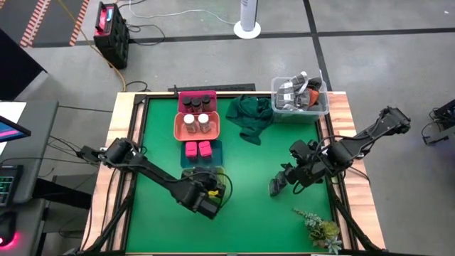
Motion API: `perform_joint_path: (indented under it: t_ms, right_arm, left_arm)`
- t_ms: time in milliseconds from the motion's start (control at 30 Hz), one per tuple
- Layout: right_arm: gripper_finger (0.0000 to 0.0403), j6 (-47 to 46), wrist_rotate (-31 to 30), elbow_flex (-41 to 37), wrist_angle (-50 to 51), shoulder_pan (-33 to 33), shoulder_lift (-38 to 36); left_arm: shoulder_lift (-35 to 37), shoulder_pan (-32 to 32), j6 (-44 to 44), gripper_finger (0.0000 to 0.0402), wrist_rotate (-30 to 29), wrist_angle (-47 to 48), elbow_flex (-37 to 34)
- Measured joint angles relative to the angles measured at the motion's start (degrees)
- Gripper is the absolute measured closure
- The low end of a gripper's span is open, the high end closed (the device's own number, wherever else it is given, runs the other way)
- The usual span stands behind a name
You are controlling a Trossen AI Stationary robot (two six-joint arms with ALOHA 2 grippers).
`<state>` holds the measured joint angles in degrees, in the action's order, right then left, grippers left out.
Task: Sort spices by type
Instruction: Put the top black spice can into the yellow bin, then put the right black spice can into the yellow bin
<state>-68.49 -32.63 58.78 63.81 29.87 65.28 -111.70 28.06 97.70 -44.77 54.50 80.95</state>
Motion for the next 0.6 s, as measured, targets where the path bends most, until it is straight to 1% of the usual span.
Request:
perform_joint_path:
  t_ms: [67, 133, 333, 467, 533, 600]
  right_arm:
    - [0.0076, 0.01, 0.28, 0.0, 0.0, 0.02, 0.0]
    - [0.0076, 0.02, 0.41, 0.0, -0.02, 0.02, 0.0]
    - [0.0076, 0.95, 0.57, 0.0, -0.03, 0.01, 0.0]
    - [0.0076, 1.49, 0.73, 0.0, -0.06, -0.09, 0.0]
    - [0.0076, 1.51, 1.95, 0.0, -0.17, -0.11, 0.0]
    - [0.0076, 1.75, 4.98, 0.0, -0.28, -0.73, 0.0]
  left_arm:
    - [0.02, -0.05, 0.52, 0.0268, 0.2, 0.0, 0.0]
    - [0.02, -0.07, 0.26, 0.0255, 0.22, 0.0, 0.0]
    - [0.39, 0.31, 0.09, 0.0182, 1.75, 0.23, 0.28]
    - [0.37, 0.76, -3.28, 0.0132, 3.16, 0.3, 1.94]
    - [0.61, 0.78, -5.11, 0.0112, 3.97, 1.88, 3.31]
    - [1.44, 0.76, -6.7, 0.0097, 4.07, 4.21, 4.71]
